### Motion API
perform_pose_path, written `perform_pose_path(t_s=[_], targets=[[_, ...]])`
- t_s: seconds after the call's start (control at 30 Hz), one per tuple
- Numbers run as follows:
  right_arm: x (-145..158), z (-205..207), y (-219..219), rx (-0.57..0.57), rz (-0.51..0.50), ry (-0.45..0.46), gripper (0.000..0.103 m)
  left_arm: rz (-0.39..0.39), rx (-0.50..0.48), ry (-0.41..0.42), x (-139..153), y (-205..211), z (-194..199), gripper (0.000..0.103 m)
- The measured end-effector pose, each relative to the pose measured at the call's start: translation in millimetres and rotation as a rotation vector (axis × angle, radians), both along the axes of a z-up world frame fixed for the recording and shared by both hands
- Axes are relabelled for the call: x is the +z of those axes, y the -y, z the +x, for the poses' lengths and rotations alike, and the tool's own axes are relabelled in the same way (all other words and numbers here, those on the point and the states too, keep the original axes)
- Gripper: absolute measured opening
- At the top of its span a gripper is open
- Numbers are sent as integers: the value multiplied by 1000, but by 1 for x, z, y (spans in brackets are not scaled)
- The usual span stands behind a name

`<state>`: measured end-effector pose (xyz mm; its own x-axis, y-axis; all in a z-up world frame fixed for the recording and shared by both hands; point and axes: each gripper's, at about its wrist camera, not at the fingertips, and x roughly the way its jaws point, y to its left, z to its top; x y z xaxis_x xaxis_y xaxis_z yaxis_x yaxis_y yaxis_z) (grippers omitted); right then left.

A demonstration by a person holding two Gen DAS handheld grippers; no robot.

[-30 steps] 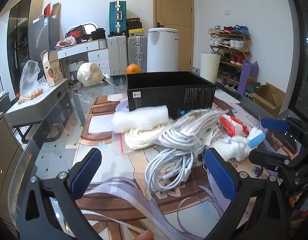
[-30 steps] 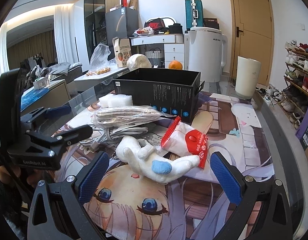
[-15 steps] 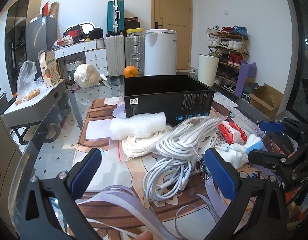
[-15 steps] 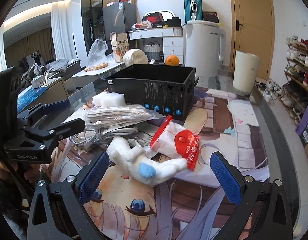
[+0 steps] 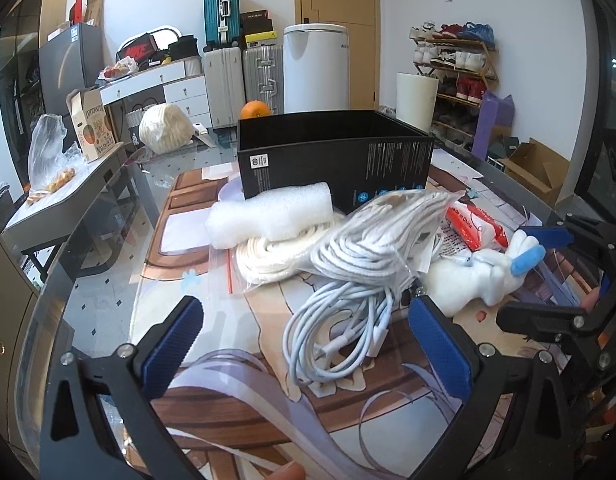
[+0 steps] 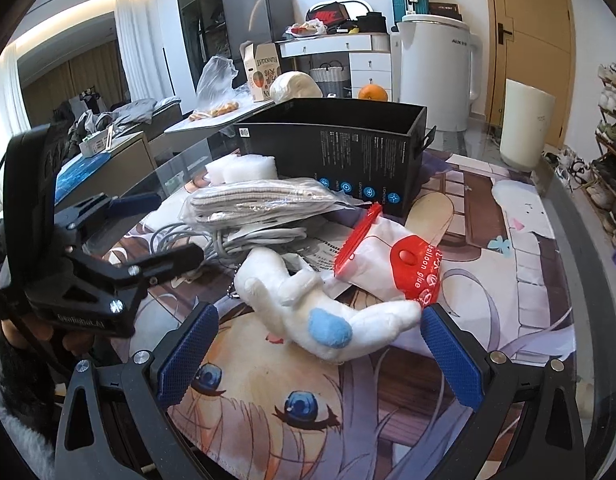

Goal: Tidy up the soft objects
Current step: 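Move the right gripper down onto the white plush toy and close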

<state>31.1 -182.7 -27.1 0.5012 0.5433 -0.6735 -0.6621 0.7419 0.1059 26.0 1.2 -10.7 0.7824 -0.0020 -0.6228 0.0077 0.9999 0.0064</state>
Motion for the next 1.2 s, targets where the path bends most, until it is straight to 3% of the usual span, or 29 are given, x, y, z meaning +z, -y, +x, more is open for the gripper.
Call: perform_pose_path(t_s=[0.27,0.63,0.9,1.0,1.2], targets=[[3,-11,-7,73,-32,10,102,-3,-7,0,-1,-1,-1,103],[-9,1,-12,-69,-48,-33,102,7,-4,-49,-5,2,6,103],[-13,0,-13,-145,-60,-24,85,-9,2,-74,-7,0,12,103],[-14,-3,-13,-144,-66,-13,78,11,-3,-78,-8,4,11,99],[-14,-7,-9,-132,-59,-11,75,22,-42,-98,-13,10,12,73]])
